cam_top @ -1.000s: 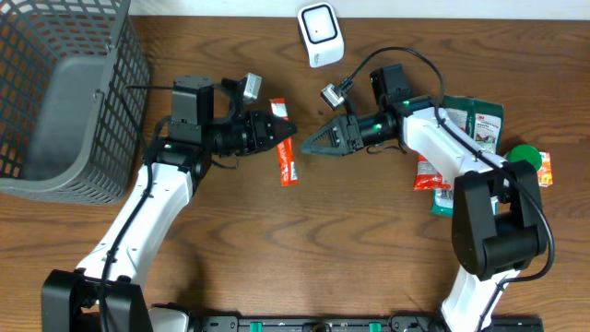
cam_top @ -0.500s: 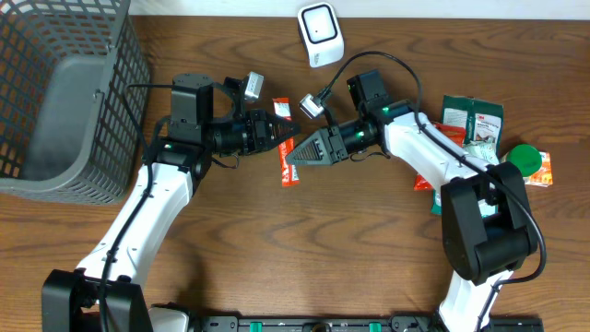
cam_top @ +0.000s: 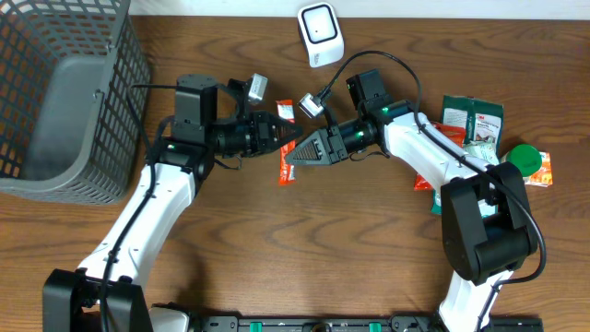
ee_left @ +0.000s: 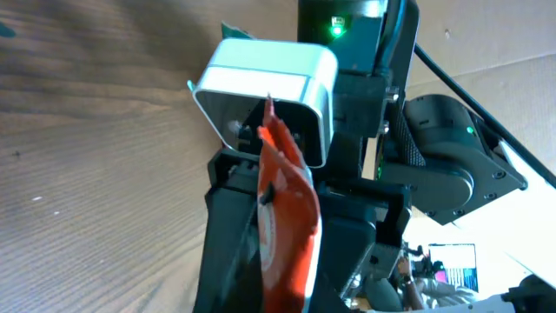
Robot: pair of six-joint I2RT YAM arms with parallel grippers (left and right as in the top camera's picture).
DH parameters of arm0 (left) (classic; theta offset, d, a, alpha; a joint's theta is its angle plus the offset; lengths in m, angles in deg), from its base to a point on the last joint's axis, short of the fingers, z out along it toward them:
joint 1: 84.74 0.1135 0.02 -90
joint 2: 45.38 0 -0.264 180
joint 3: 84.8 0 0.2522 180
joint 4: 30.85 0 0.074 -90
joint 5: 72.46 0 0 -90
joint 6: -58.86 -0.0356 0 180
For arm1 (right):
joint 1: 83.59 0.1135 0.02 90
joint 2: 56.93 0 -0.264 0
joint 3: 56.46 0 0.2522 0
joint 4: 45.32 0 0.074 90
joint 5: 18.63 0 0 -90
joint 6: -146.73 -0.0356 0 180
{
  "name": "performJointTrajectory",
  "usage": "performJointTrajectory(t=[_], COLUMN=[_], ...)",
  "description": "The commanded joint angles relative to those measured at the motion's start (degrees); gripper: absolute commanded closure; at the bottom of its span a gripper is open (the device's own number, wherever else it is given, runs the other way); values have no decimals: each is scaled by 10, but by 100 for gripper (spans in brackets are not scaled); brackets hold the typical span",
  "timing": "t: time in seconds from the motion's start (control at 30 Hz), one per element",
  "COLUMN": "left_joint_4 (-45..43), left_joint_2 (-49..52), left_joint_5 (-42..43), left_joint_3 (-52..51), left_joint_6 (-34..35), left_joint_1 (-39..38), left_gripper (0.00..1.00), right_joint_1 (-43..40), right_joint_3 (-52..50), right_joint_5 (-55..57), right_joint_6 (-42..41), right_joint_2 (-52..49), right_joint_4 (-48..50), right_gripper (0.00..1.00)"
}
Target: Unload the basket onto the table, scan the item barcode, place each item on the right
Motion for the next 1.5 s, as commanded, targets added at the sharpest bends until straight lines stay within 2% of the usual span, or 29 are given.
performJointTrajectory(t=[0.0, 0.13, 0.27, 0.33, 0.47, 0.63, 0.9, 0.97, 1.0, 1.1, 1.27, 1.47], left_joint_4=[1, 2, 2, 2, 2, 1, 1, 1, 1, -2, -5, 24], left_joint_2=[4, 4, 4, 4, 4, 4, 4, 4, 4, 4, 4, 4], left_joint_5=[9, -12, -20, -20, -20, -30, -109, -135, -155, -168, -189, -253], left_joint_3=[10, 10, 10, 10, 10, 10, 10, 10, 10, 10, 10, 10], left_joint_6=[6, 6, 17, 45, 87, 87, 86, 77, 66, 45, 9, -9], left_joint_1=[-5, -5, -5, -5, -5, -4, -4, -4, -4, -4, -4, -4], left_gripper=[92, 92, 92, 92, 93, 92, 92, 83, 59, 40, 27, 24], right_joint_1=[2, 2, 2, 2, 2, 2, 2, 2, 2, 2, 2, 1], right_joint_3=[2, 2, 2, 2, 2, 2, 2, 2, 2, 2, 2, 2], right_joint_5=[-10, -10, -10, -10, -10, -10, -10, -9, 2, 44, 153, 268], right_joint_6=[4, 4, 6, 9, 9, 9, 18, 18, 22, 22, 22, 21], right_joint_2=[17, 17, 17, 17, 17, 17, 17, 17, 17, 17, 17, 17], right_joint_4=[1, 1, 5, 17, 34, 36, 36, 36, 36, 35, 19, -4], right_gripper=[79, 79, 70, 69, 73, 89, 92, 94, 97, 99, 99, 99])
